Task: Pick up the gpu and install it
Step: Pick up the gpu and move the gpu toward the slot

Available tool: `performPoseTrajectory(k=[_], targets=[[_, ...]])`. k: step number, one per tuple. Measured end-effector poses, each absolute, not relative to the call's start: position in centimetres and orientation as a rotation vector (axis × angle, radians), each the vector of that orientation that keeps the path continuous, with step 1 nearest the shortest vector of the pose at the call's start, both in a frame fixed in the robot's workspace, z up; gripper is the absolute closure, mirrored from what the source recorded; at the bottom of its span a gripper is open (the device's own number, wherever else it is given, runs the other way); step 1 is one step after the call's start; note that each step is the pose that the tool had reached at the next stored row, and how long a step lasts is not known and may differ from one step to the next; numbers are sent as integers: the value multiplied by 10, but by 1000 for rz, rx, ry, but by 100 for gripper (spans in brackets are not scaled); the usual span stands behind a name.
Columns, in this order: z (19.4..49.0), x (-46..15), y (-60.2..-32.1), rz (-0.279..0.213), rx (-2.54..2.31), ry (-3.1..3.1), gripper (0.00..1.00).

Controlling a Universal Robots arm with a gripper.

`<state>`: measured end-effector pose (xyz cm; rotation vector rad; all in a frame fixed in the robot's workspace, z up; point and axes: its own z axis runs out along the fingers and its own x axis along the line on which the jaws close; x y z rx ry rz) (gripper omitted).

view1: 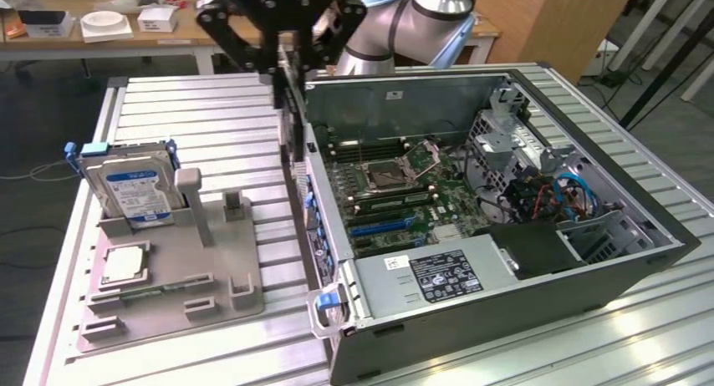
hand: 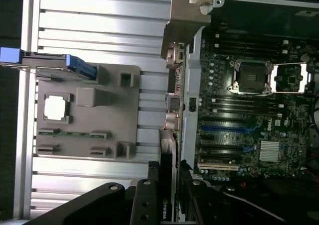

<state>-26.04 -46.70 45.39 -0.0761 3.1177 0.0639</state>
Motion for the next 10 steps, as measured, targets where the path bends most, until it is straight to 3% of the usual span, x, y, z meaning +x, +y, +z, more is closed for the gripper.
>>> performPoseTrajectory(k=[10], targets=[[452,-215,-467,64,-78,3118,74]])
